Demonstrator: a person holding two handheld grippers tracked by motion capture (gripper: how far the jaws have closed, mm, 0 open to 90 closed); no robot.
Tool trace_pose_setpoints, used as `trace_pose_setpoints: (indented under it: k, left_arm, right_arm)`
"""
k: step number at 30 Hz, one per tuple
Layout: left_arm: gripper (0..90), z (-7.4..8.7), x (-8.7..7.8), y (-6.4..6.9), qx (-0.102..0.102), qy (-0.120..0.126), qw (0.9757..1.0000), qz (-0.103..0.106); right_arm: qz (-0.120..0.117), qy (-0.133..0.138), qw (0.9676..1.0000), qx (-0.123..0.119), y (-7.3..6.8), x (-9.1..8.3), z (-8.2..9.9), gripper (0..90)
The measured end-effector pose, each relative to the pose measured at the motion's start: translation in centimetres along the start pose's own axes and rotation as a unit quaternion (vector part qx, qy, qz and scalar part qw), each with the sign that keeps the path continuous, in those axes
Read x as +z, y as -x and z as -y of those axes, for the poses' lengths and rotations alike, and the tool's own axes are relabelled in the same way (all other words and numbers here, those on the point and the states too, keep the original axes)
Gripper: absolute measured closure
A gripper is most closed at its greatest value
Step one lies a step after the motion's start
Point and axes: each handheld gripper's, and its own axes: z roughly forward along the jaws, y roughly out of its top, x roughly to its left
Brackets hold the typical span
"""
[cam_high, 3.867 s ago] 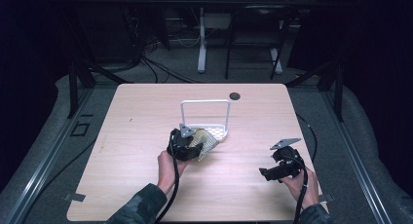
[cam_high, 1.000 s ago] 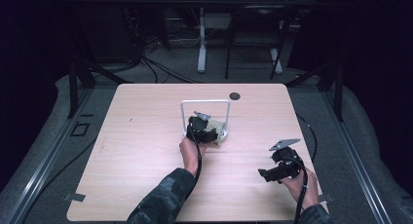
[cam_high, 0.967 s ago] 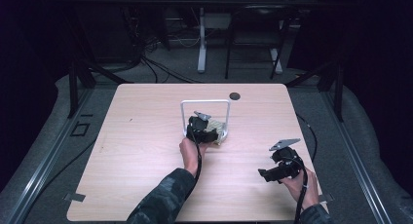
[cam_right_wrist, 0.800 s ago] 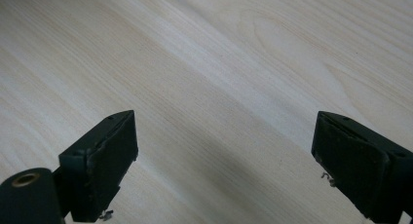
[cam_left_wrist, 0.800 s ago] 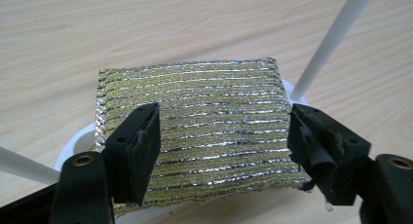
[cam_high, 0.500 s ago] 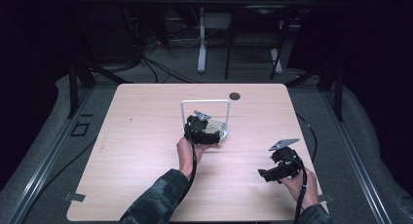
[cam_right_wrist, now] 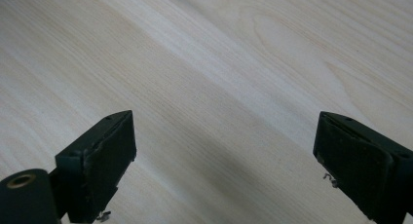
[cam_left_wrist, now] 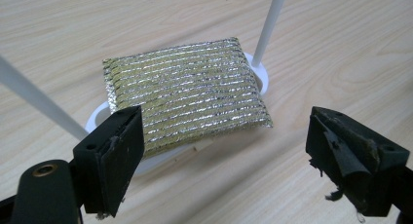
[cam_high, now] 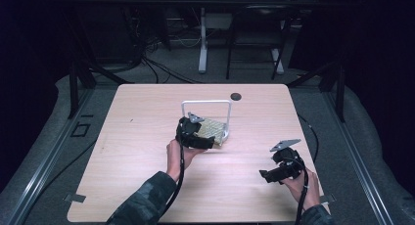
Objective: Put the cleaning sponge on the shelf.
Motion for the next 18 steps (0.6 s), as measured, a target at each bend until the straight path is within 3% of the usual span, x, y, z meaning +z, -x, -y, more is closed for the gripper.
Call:
trace_pose_setpoints:
  k: [8,12,18]
  left_arm:
    - [15.2,1.0,-2.2,-0.8,0.027,-0.019,0.9995,0.000]
    - [14.4,1.8,-3.5,-1.5,0.025,-0.016,0.9995,0.007]
    - [6.1,2.9,-5.1,-2.7,0.023,-0.025,0.9994,0.005]
  right_arm:
    - [0.003,0.001,1.0000,-0.006,-0.1,-0.1,0.0,7.5]
    - [0.004,-0.004,1.0000,-0.003,-0.2,-0.2,0.0,6.6]
    - [0.006,-0.006,1.0000,-0.003,-0.2,-0.1,0.0,5.8]
